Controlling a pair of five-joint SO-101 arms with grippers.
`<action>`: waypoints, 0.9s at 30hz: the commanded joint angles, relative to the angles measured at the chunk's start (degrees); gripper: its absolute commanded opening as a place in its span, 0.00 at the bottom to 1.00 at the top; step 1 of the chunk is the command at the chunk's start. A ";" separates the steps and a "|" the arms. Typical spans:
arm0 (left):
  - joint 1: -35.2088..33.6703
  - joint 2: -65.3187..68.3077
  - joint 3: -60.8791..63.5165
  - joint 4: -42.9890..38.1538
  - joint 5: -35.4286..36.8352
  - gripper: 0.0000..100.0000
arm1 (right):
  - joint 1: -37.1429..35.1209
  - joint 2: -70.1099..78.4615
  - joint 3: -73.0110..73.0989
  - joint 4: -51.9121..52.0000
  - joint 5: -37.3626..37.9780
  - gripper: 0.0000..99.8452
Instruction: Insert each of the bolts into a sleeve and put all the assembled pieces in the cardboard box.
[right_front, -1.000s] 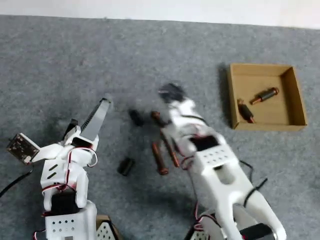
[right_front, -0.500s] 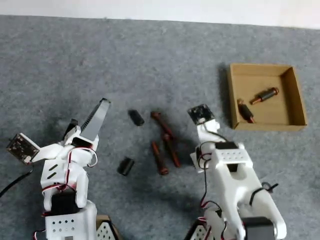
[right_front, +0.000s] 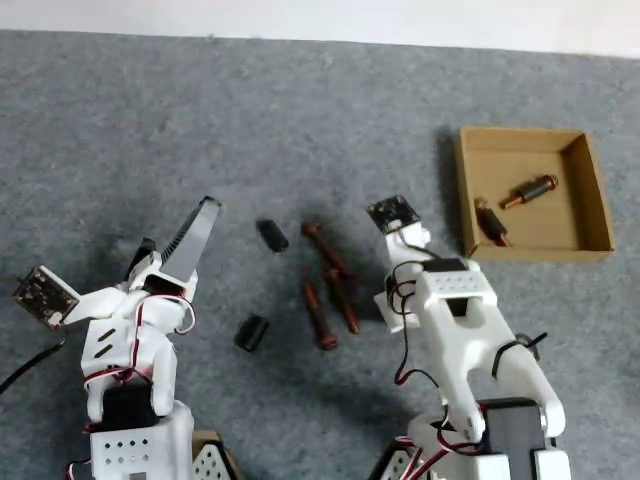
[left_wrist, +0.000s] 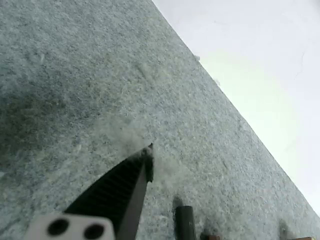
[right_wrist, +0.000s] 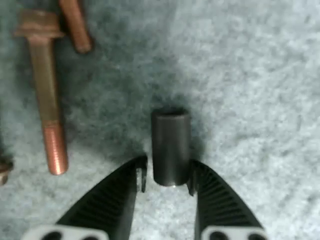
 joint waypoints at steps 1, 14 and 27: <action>-0.48 -0.31 -0.22 -0.97 0.18 0.62 | 0.92 0.57 -2.15 0.13 0.00 0.14; -0.48 -0.31 -0.22 -0.97 0.18 0.62 | 0.92 1.10 -2.15 -10.15 0.00 0.13; -0.48 -0.31 -0.22 -0.97 0.18 0.62 | 0.92 1.19 -1.71 -13.05 0.00 0.07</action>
